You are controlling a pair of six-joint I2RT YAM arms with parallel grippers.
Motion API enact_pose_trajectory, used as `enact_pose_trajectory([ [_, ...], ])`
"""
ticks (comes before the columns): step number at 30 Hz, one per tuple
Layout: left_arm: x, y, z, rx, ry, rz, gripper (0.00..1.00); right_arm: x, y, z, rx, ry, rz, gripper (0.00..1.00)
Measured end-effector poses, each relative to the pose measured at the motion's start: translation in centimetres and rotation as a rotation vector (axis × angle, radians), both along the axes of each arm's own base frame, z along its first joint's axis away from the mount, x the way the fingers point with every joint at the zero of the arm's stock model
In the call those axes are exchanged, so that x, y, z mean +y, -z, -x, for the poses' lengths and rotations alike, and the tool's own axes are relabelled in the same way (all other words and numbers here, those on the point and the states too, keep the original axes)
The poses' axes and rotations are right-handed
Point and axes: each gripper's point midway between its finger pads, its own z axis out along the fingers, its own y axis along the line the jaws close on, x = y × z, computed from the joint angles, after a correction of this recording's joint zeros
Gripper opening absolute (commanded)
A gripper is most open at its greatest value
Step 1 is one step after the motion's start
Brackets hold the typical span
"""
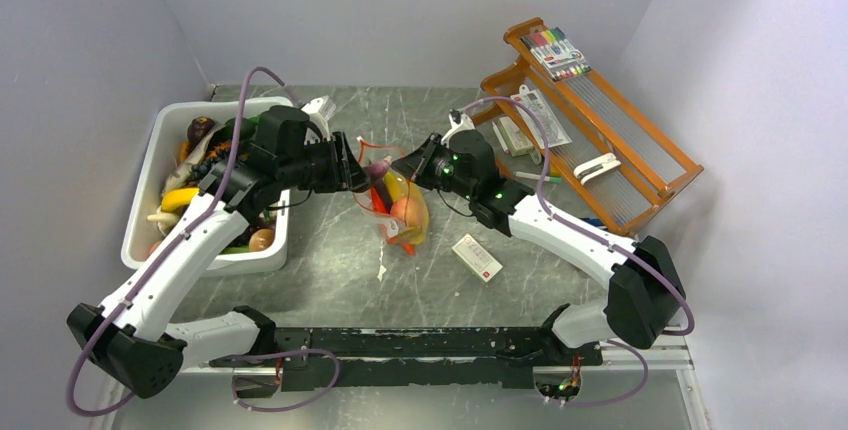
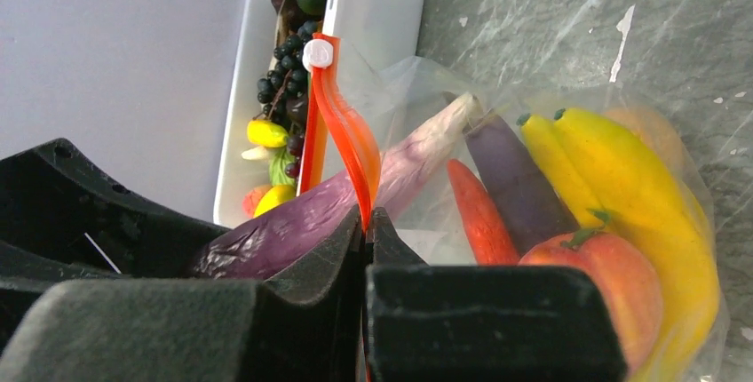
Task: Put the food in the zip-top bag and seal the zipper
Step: Place the fake vegetable in the zipper food storage bag.
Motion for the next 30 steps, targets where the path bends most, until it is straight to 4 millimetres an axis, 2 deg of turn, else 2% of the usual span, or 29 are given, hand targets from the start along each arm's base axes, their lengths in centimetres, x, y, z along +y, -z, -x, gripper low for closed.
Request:
enact_pose_trajectory([
  [8, 0.2, 0.2, -1.1, -0.019, -0.037, -0.02, 0.32, 0.4, 0.1, 0.3, -0.003, -0.016, 0.008, 0.0],
  [16, -0.6, 1.3, -2.2, -0.013, -0.04, -0.036, 0.35, 0.9, 0.7, 0.2, 0.006, -0.031, 0.015, 0.0],
  [21, -1.2, 1.4, -2.6, -0.014, -0.033, -0.027, 0.46, 1.2, 0.7, 0.1, 0.004, -0.041, 0.019, 0.0],
  [30, -1.9, 1.8, -2.9, -0.003, -0.013, -0.015, 0.58, 1.3, 0.6, 0.0, -0.004, -0.044, 0.024, 0.0],
])
